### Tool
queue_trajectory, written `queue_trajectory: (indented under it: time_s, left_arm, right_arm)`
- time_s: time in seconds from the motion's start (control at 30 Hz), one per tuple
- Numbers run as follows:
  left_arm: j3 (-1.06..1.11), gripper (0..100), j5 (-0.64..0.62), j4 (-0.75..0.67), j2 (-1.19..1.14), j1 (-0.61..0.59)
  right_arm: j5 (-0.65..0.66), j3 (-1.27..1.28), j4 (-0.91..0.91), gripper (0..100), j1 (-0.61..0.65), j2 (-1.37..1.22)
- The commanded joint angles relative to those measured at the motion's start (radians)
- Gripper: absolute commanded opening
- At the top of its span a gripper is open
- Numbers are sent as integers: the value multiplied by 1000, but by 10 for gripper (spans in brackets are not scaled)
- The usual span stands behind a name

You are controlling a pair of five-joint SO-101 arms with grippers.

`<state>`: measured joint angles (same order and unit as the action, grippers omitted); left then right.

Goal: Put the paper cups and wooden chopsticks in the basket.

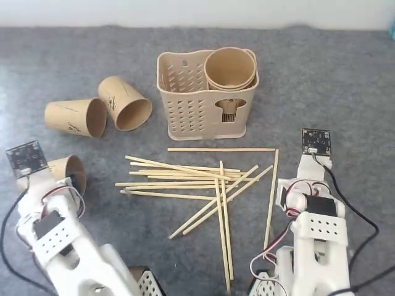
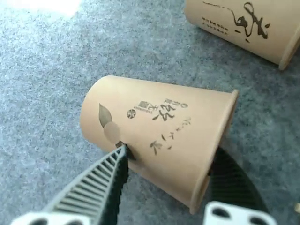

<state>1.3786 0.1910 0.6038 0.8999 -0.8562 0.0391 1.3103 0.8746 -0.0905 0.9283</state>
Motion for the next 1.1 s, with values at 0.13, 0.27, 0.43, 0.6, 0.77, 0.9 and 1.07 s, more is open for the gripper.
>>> queue_trajectory:
  time_s: [0.13,0.27,0.43,0.6,0.77,0.9,1.07]
  left_arm:
    - [-134,1,-20,-23,-58,61]
    - [-176,11,-23,31,-58,92]
    - [-300,12,-158,192,-58,107]
    - [-495,12,-232,430,-60,160]
    - [-785,12,-336,735,-68,284]
    - [-1013,12,-456,885,-69,414]
    - [-1234,12,-635,967,-91,620]
  right_arm:
    - [18,-2,5,8,5,31]
    - [18,-2,4,8,5,31]
    - [18,-2,2,8,5,31]
    - [18,-2,1,8,5,31]
    - [18,-2,1,8,5,31]
    - [18,-2,1,8,5,31]
    - [18,-2,2,8,5,31]
